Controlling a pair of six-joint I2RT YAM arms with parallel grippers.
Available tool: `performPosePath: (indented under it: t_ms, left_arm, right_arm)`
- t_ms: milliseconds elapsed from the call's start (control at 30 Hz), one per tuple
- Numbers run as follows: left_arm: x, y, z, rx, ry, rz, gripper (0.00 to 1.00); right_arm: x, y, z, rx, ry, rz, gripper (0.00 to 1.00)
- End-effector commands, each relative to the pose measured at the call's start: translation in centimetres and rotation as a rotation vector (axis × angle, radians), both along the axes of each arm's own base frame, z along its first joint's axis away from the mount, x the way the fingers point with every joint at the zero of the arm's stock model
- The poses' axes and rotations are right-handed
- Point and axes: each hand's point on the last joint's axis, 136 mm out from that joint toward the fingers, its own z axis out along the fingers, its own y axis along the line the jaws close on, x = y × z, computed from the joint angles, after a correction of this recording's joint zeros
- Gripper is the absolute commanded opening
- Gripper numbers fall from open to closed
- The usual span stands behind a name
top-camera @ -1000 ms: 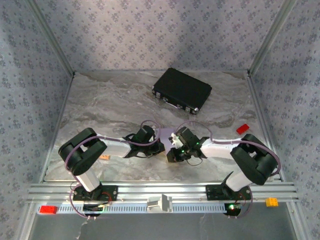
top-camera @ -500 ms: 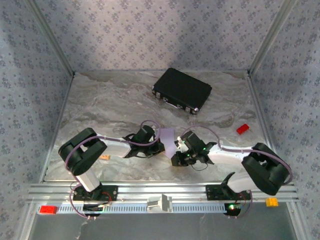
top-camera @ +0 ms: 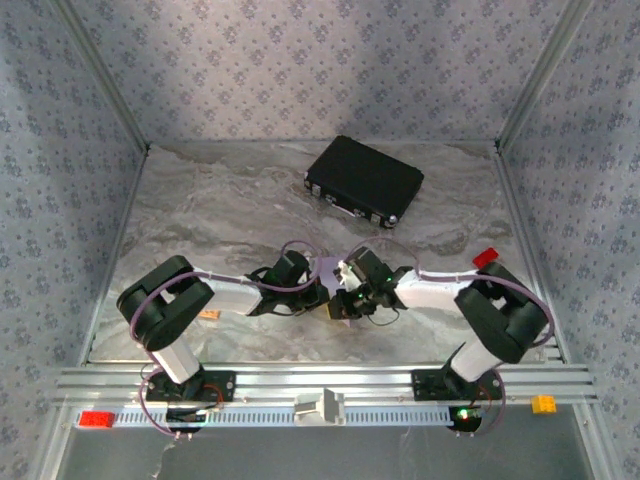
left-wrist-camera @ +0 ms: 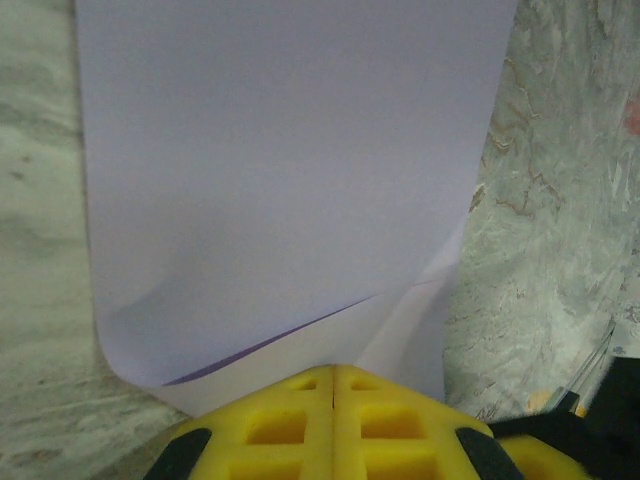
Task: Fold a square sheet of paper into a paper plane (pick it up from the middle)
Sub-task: Third fold the triangle at the center of the table.
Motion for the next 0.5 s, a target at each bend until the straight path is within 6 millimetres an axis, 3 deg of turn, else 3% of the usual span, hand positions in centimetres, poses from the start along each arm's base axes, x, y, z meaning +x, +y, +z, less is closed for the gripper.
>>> performPosePath:
  t_ms: [0,233,467]
  left_arm:
    - [-0.6,1.3,-1.9,0.089,0.021,0.001,0.0]
    - [-0.5,1.5,-2.2,0.1,0.025,0.011,0.0]
    - [-0.5,1.6,-2.3,0.101,0.029,0.012,0.0]
  right_arm:
    - [-0.8,-0.9,-1.1,-0.031,0.031,0.01,0.13]
    - [-3.4,-3.6,-2.2,-0.039,0.085,-0.057,0.13]
    - [-4.6,-4.8,-2.0,-0.012,0.11,-0.107,0.14]
